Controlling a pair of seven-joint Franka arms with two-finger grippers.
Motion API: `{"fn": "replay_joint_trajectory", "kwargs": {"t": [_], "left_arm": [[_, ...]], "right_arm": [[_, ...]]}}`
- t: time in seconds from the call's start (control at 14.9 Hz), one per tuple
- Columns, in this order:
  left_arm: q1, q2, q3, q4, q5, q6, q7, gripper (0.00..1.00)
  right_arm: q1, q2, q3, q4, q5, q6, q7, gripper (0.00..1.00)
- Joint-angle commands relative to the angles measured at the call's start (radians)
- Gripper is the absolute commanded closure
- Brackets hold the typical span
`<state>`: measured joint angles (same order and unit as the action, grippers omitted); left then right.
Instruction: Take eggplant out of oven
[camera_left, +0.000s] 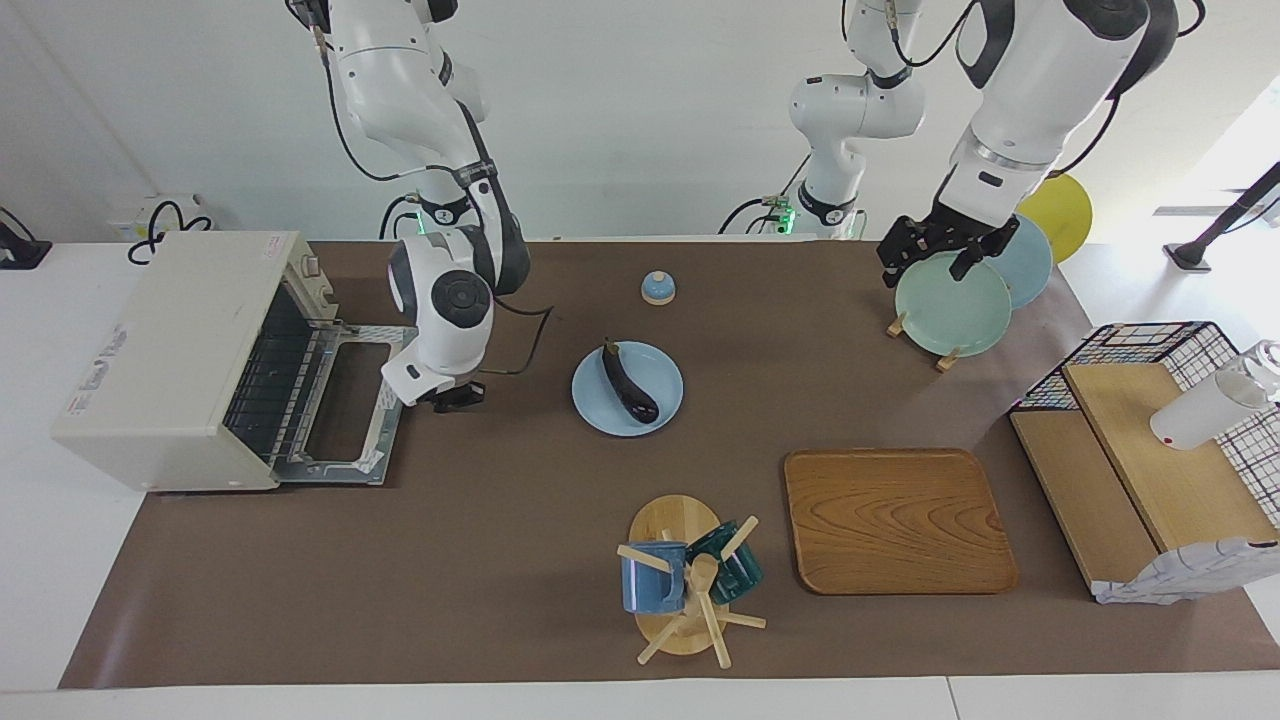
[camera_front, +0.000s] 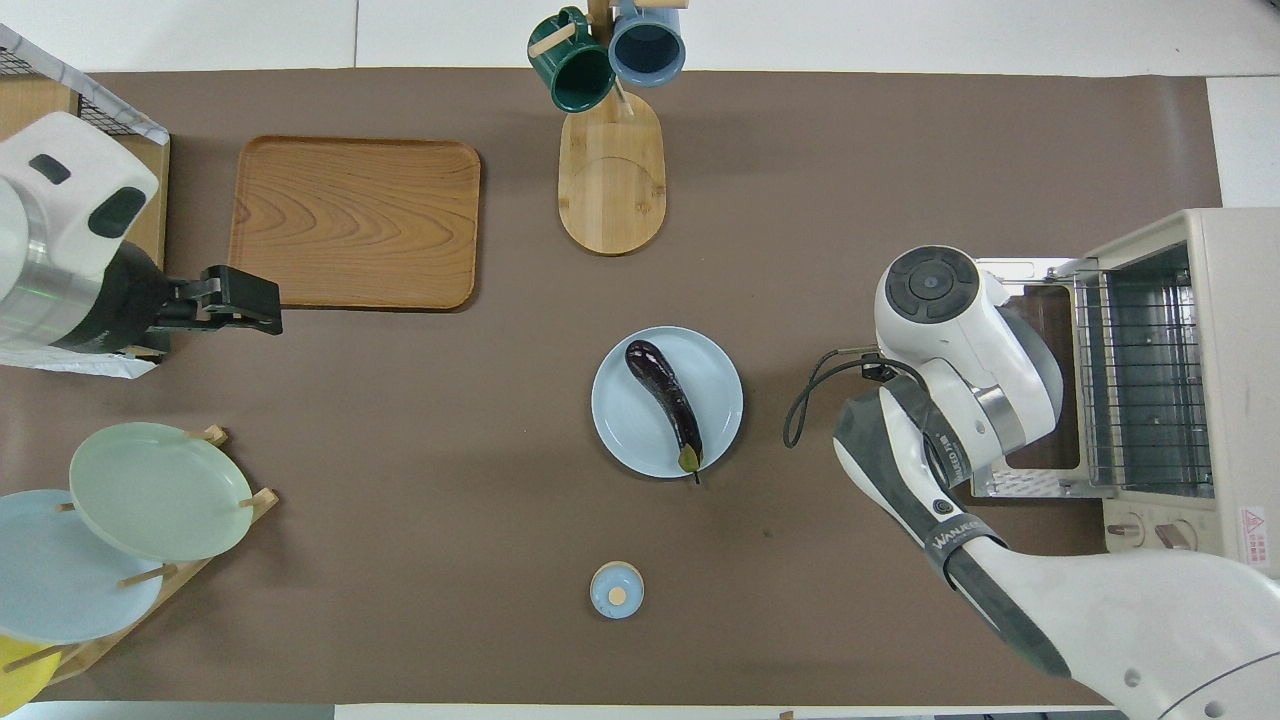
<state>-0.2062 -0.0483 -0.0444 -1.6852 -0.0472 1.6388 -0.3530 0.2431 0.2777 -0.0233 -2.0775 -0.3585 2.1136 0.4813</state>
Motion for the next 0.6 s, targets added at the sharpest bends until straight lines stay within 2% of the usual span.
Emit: {"fn": "replay_joint_trajectory", "kwargs": {"t": [0.0,0.2,0.54], "left_arm": [[-0.054,0.005,0.006,-0.03,-0.043,0.061,-0.102,0.0],[-0.111,0.027,0.006,-0.073,-0.086,0.139,-0.167,0.0],[-0.251,0.181,0.008,-0.071,-0.095,0.333,-0.377,0.0]], "right_arm": [[-0.031,-0.025,0.009,-0.035,-0.045,0.012,-0.016,1.0],[-0.037,-0.029,0.008,-0.035,-0.051,-0.009,-0.062,1.0],[-0.103,-0.09,0.009,-0.024,-0.079,-0.06,-0.228,1.0]]}}
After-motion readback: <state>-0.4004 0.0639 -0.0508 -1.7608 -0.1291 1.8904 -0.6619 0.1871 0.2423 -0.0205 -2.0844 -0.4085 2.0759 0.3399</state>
